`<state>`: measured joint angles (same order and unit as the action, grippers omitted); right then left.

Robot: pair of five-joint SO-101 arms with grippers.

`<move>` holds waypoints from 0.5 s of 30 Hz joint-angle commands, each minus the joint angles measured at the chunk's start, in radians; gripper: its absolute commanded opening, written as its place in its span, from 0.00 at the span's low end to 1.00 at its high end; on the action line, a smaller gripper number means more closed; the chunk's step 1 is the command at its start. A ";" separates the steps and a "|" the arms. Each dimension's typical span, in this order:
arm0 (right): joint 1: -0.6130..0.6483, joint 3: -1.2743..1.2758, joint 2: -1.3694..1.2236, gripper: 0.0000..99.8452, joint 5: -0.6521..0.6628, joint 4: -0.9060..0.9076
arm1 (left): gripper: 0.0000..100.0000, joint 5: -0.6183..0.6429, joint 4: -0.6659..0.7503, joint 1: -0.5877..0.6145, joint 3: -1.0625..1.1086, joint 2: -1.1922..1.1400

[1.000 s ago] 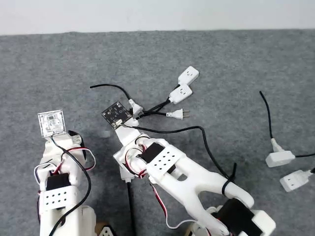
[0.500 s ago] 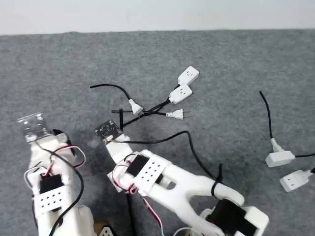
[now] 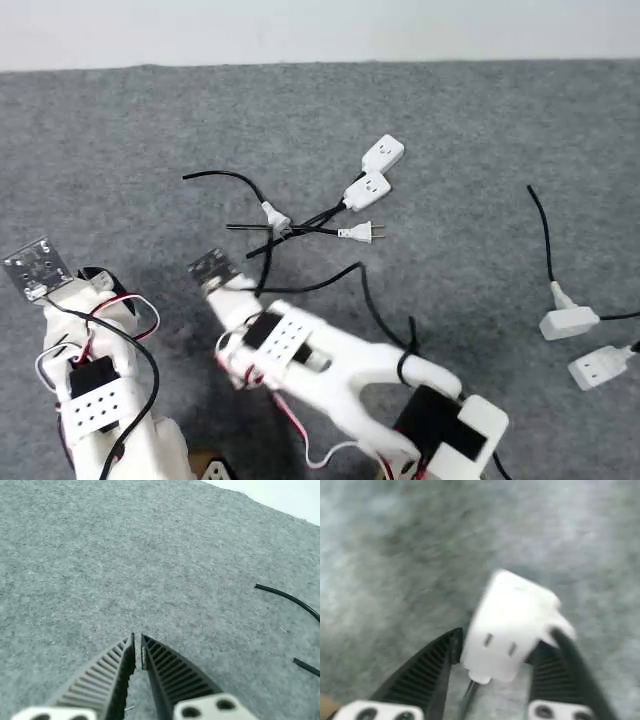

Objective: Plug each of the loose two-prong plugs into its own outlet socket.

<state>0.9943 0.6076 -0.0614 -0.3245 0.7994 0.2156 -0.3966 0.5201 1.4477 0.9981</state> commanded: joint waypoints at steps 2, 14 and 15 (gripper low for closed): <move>-0.130 -0.061 0.102 0.00 0.048 0.122 | 0.01 0.011 0.026 0.005 -0.056 0.008; -0.716 -0.055 0.806 0.01 0.404 0.599 | 0.02 -0.002 0.021 -0.051 -0.039 0.008; -0.792 -0.055 0.854 0.01 0.423 0.636 | 0.02 -0.018 0.018 -0.052 -0.039 0.008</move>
<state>0.4035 0.6061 0.6122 0.0315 1.3303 0.2156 -0.3966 0.4910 1.4477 0.9981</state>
